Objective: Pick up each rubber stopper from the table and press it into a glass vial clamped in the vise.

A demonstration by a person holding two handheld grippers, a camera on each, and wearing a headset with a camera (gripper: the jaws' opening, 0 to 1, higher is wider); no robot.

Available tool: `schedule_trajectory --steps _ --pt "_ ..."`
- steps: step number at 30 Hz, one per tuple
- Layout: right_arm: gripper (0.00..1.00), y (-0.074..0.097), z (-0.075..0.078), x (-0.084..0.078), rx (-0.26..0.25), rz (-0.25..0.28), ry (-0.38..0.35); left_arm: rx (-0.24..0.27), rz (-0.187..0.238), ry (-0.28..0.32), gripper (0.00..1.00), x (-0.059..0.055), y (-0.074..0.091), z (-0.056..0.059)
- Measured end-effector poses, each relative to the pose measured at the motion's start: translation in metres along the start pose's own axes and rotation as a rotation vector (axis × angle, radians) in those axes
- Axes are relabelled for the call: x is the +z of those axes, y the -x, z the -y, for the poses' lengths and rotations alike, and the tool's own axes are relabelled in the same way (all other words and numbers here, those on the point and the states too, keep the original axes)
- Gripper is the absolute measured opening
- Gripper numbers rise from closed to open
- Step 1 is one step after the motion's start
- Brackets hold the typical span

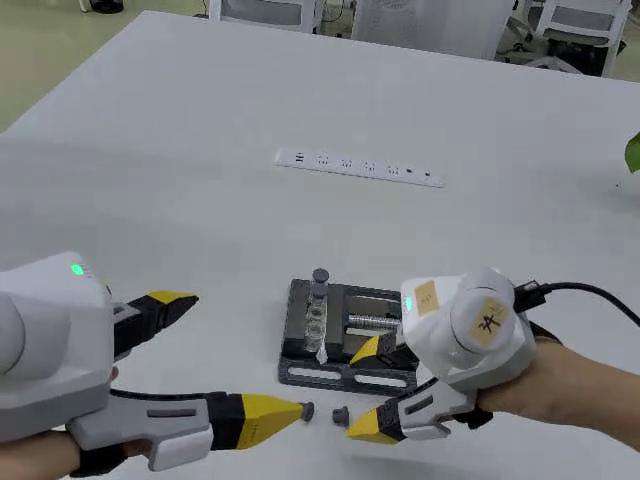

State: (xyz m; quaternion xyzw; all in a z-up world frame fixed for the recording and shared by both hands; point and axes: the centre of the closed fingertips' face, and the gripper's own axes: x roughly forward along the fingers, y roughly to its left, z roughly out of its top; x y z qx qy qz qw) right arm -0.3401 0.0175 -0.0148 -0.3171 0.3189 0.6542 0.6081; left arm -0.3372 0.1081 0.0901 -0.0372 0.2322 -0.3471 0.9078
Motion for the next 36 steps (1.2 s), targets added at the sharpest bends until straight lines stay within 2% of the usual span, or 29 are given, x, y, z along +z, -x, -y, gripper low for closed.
schedule_trajectory --steps 5,14,21,26,32,36 --pt "0.26 -0.009 -0.004 -0.006 -0.016 0.004 0.012 0.006 -0.001 0.003 0.93 -0.002 0.003 0.0" --pt "0.14 -0.013 -0.001 -0.008 -0.026 0.004 0.006 0.013 -0.009 0.013 0.93 -0.008 0.008 0.002" --pt "0.08 -0.016 -0.001 -0.009 -0.026 0.006 -0.007 0.014 -0.013 0.017 0.92 -0.009 0.008 0.005" --pt "0.08 -0.015 -0.002 -0.008 -0.02 0.007 -0.016 0.008 -0.017 0.016 0.92 -0.01 0.007 0.006" --pt "0.07 -0.003 -0.002 -0.004 -0.009 -0.007 -0.001 -0.023 -0.033 -0.021 0.89 -0.011 0.002 0.015" --pt "0.07 0.017 -0.005 -0.004 0.025 -0.047 0.026 -0.083 -0.059 -0.094 0.83 -0.009 -0.006 0.03"
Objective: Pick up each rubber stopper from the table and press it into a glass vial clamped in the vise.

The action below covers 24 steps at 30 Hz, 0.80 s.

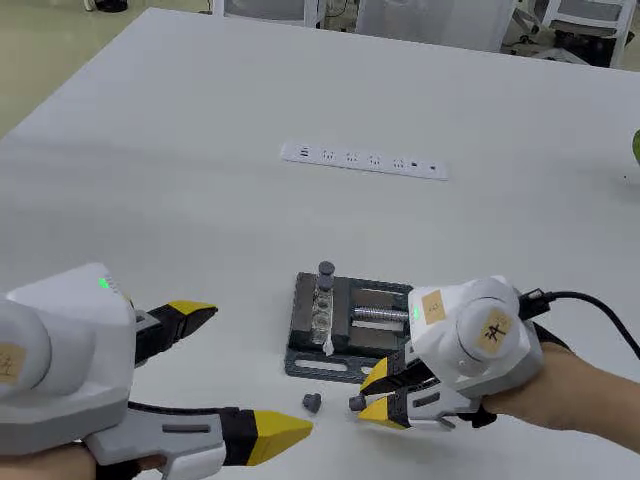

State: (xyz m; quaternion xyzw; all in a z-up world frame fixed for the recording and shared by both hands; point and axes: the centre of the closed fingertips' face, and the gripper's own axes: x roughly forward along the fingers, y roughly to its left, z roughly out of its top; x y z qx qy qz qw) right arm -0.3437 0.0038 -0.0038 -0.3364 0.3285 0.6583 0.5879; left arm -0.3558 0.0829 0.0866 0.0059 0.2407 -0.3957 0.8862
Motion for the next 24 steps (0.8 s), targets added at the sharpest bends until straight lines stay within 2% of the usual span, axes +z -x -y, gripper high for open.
schedule_trajectory --steps 1,4,7,8,10,12,15,17,22,24 --pt "0.07 0.005 0.001 0.0 0.0 -0.007 0.014 -0.008 0.003 0.0 0.81 0.002 -0.002 0.002" --pt "0.07 0.027 0.001 -0.001 0.014 -0.077 0.1 -0.056 -0.005 -0.048 0.78 0.01 -0.013 0.013" --pt "0.07 0.047 0.005 0.003 -0.004 -0.117 0.163 -0.095 -0.007 -0.112 0.75 0.019 -0.024 0.022" --pt "0.07 0.053 0.008 0.005 -0.021 -0.124 0.188 -0.1 -0.004 -0.111 0.74 0.022 -0.027 0.025" --pt "0.07 0.065 0.007 0.01 -0.014 -0.138 0.163 -0.116 0.01 -0.123 0.73 0.031 -0.035 0.032" --pt "0.07 0.075 0.007 0.016 -0.02 -0.143 0.173 -0.133 0.006 -0.186 0.69 0.036 -0.042 0.039" --pt "0.07 0.086 0.003 0.021 -0.01 -0.179 0.185 -0.148 0.0 -0.231 0.63 0.041 -0.052 0.048" --pt "0.07 0.091 0.0 0.021 0.006 -0.203 0.19 -0.145 -0.007 -0.292 0.57 0.044 -0.058 0.05" --pt "0.07 0.096 -0.006 0.024 0.037 -0.25 0.203 -0.164 -0.022 -0.29 0.43 0.046 -0.068 0.057" --pt "0.07 0.096 -0.009 0.027 0.057 -0.252 0.172 -0.18 -0.036 -0.264 0.39 0.045 -0.071 0.059"
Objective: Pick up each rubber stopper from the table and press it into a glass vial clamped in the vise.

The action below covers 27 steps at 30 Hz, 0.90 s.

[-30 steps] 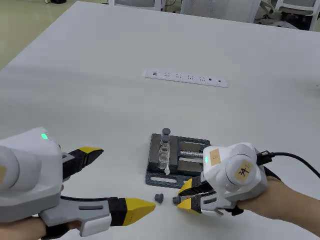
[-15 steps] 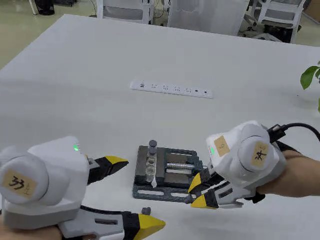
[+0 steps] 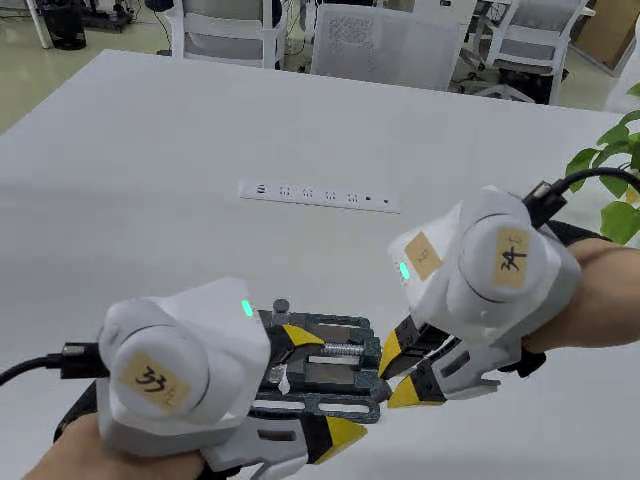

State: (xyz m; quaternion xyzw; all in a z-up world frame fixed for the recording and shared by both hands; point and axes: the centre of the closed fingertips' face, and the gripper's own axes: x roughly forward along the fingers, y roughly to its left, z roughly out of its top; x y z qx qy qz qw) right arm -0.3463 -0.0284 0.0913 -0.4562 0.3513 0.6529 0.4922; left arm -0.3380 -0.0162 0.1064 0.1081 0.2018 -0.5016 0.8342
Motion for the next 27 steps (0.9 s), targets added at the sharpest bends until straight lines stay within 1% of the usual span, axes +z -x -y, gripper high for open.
schedule_trajectory --steps 2,3,5,7,8,11,13,15,17,21,27 --pt "0.06 0.0 -0.001 0.0 0.012 -0.012 0.008 -0.021 -0.019 0.04 0.37 -0.002 -0.003 0.004" --pt "0.06 0.0 0.0 -0.001 0.011 -0.03 0.023 -0.03 -0.025 0.041 0.35 -0.002 -0.005 0.004" --pt "0.06 0.0 -0.001 -0.002 0.019 -0.05 0.04 -0.038 -0.026 0.039 0.3 -0.002 -0.006 0.006" --pt "0.06 0.0 -0.003 0.0 0.031 -0.057 0.051 -0.059 -0.027 0.052 0.26 -0.002 -0.007 0.009" --pt "0.06 0.0 -0.007 0.002 0.035 -0.06 0.055 -0.073 -0.035 0.061 0.24 -0.003 -0.008 0.012" --pt "0.06 0.001 -0.01 0.005 0.049 -0.065 0.073 -0.086 -0.037 0.055 0.18 -0.004 -0.008 0.015" --pt "0.06 -0.001 -0.009 0.007 0.057 -0.07 0.087 -0.096 -0.041 0.057 0.16 -0.005 -0.009 0.018" --pt "0.06 -0.002 -0.015 0.01 0.07 -0.072 0.097 -0.098 -0.044 0.058 0.15 -0.006 -0.009 0.019" --pt "0.06 -0.002 -0.017 0.011 0.075 -0.076 0.104 -0.102 -0.048 0.059 0.15 -0.007 -0.009 0.02" --pt "0.06 -0.003 -0.021 0.013 0.089 -0.09 0.128 -0.118 -0.055 0.064 0.1 -0.009 -0.008 0.025" --pt "0.06 -0.003 -0.022 0.014 0.105 -0.103 0.143 -0.132 -0.058 0.067 0.06 -0.011 -0.007 0.029"
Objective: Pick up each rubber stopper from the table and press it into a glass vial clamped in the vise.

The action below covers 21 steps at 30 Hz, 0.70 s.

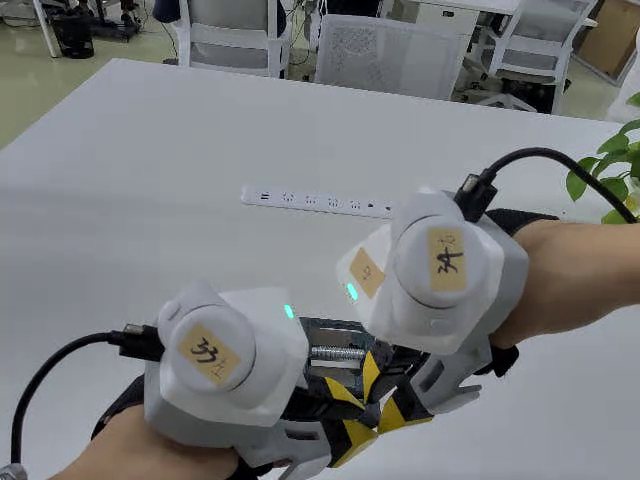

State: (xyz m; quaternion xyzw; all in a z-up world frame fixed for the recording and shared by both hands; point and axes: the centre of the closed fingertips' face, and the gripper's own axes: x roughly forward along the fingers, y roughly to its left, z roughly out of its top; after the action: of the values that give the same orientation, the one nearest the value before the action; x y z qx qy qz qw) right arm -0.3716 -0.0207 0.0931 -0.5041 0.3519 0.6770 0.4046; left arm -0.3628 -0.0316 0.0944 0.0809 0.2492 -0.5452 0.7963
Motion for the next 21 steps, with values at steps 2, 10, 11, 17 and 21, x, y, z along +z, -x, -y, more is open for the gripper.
schedule_trajectory --steps 2,10,11,17,21 --pt "0.06 -0.001 -0.001 0.0 0.01 -0.005 0.007 -0.004 -0.004 -0.004 0.05 -0.001 0.0 0.002" --pt "0.07 -0.006 -0.006 0.003 0.035 -0.029 0.027 -0.019 -0.023 0.005 0.04 -0.006 -0.002 0.007" --pt "0.07 -0.007 -0.006 0.003 0.036 -0.025 0.026 -0.022 -0.026 0.009 0.04 -0.007 -0.001 0.008" --pt "0.07 -0.004 -0.007 0.007 0.035 0.022 0.028 -0.025 0.003 0.025 0.03 -0.006 0.004 0.008" --pt "0.08 -0.001 -0.006 0.011 0.02 0.066 0.03 -0.025 0.017 0.034 0.03 -0.005 0.008 0.009"
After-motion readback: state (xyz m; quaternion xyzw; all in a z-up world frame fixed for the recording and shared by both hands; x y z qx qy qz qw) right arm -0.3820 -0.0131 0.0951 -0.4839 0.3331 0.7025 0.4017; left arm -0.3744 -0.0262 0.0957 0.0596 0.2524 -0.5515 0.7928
